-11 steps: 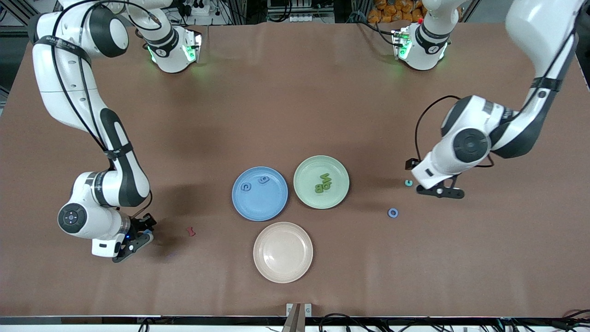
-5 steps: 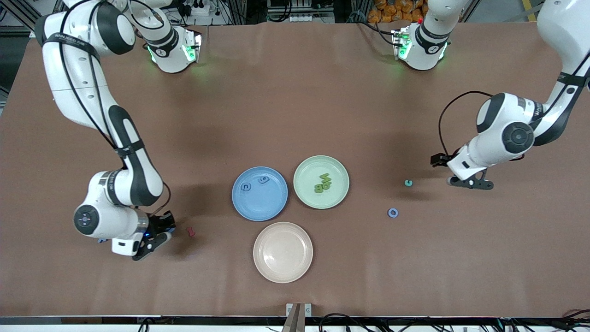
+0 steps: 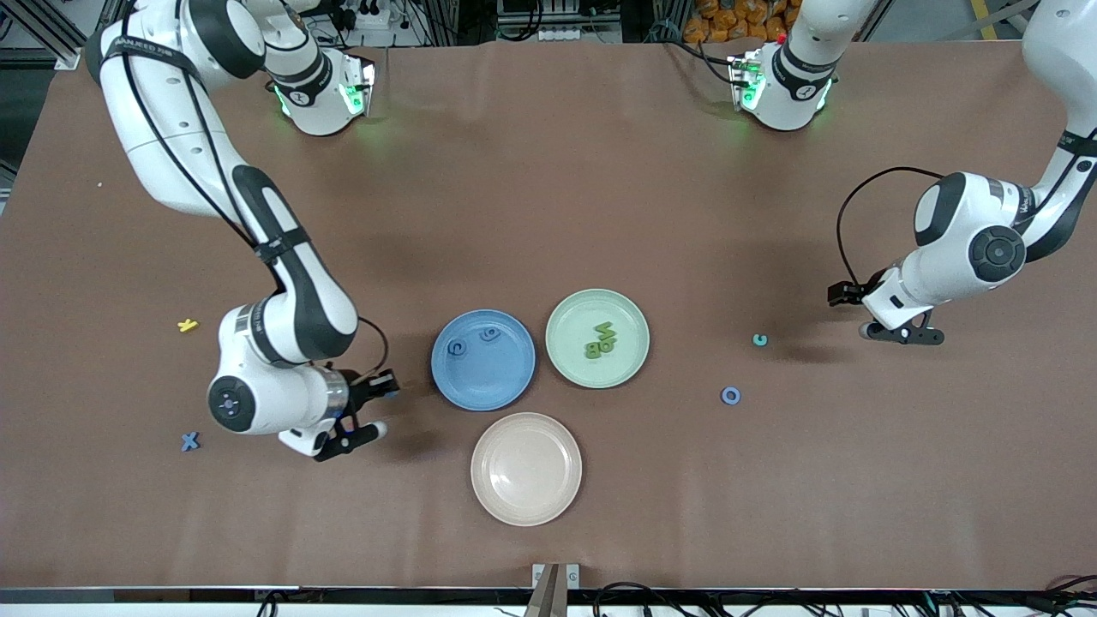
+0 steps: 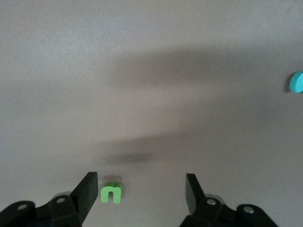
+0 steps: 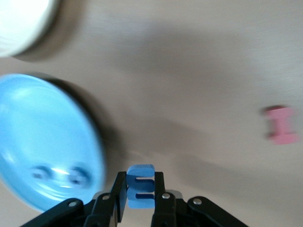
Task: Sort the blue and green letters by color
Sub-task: 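Release the blue E onto the blue plate while the left grasps green n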
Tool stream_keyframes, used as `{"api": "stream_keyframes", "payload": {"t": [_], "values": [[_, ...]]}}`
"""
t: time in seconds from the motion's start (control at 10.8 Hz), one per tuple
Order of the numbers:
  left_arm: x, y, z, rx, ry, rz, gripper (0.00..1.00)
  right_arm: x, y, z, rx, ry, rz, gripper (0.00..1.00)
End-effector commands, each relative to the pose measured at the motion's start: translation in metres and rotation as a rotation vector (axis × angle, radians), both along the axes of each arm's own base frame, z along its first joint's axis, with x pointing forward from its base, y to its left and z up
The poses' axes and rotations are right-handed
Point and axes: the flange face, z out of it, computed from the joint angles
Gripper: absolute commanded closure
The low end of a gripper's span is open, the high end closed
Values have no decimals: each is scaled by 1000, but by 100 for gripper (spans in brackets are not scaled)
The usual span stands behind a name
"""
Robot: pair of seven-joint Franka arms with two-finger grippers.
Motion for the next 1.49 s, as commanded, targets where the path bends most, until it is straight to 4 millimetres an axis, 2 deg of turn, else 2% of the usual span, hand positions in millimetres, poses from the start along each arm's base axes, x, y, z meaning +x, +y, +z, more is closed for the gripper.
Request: {"api": "stream_keyframes", "payload": {"t": [0.0, 0.19, 0.28, 0.37, 0.65, 0.74, 1.02, 1.21, 1.3, 1.39], "values": [[-12, 19, -11, 48, -4, -28, 23, -22, 67, 25, 33, 106, -203, 100], [-16, 41, -20, 71, -17, -39, 29, -39, 114, 30, 15, 153, -295, 96], [-19, 43, -24, 70, -15, -41, 30, -43, 128, 30, 17, 145, -308, 31], [-21, 42, -26, 70, -10, -42, 32, -40, 128, 30, 25, 129, -335, 0], [-29, 44, -37, 49, 13, -28, 33, -34, 112, 30, 18, 118, -336, 0], [-30, 43, -40, 41, 18, -25, 34, -28, 99, 31, -7, 89, -309, 0], [-35, 46, -45, 39, 33, -16, 41, -8, 27, 24, -59, 62, -290, 0], [-37, 49, -48, 40, 41, -10, 43, 10, -46, 20, -56, 50, -305, 0], [-38, 48, -50, 37, 45, -14, 49, 15, -76, 20, -62, 9, -222, 0], [-39, 48, -50, 39, 47, -15, 54, 20, -114, 18, -84, -25, -155, 0]]}}
